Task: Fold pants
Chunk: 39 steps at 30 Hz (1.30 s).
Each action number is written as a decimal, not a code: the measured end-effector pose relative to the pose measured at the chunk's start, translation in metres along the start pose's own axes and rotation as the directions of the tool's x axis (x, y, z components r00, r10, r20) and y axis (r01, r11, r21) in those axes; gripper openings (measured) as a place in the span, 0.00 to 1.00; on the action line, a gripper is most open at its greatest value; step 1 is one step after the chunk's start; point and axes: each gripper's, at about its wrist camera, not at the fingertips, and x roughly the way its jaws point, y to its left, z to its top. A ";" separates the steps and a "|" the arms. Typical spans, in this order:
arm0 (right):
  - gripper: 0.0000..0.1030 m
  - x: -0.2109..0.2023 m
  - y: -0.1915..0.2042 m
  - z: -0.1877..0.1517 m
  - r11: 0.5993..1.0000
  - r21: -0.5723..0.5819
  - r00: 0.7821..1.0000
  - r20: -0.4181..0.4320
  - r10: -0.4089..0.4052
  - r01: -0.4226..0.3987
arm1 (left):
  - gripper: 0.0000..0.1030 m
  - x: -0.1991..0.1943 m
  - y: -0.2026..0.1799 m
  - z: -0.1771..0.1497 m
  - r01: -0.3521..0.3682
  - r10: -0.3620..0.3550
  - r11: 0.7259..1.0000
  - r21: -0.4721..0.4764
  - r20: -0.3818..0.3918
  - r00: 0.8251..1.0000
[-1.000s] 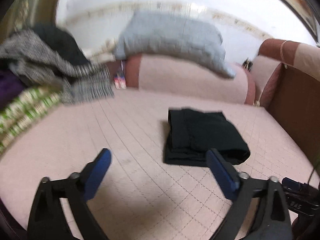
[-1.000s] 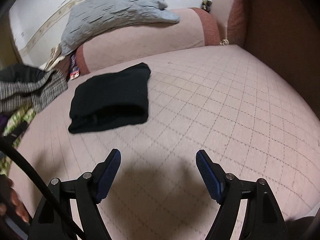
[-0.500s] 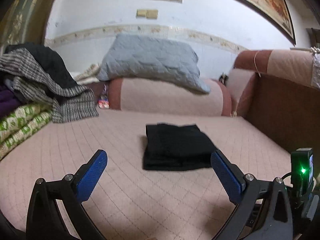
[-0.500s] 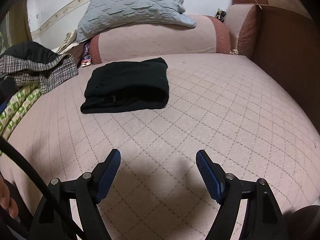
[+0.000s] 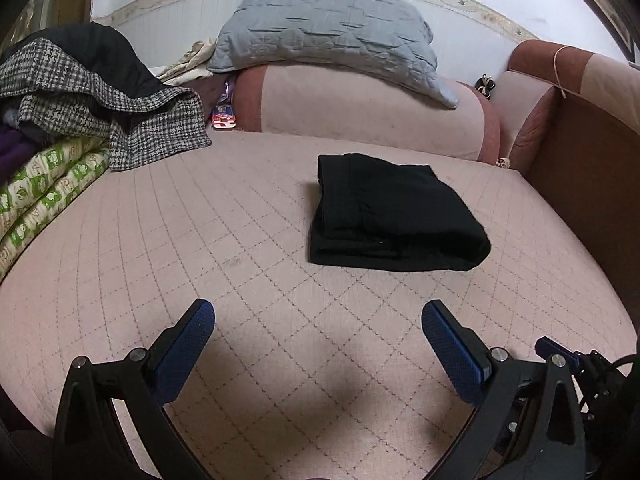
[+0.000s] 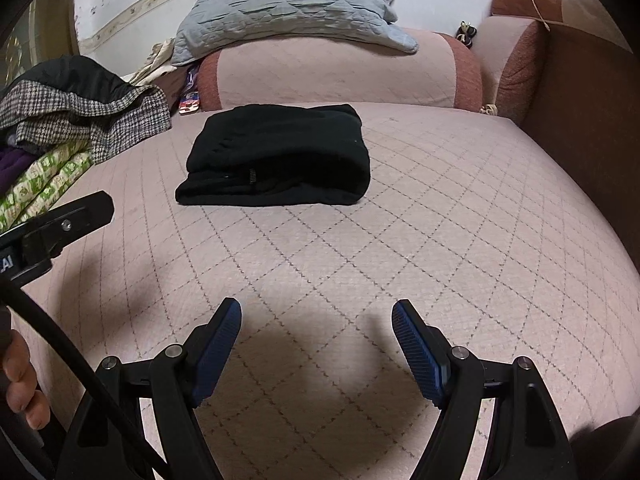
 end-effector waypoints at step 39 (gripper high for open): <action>0.82 0.015 -0.004 -0.002 1.000 0.004 1.000 -0.024 -0.008 0.008 | 1.00 0.041 0.001 -0.013 0.018 -0.017 1.000 0.003 -0.185 0.983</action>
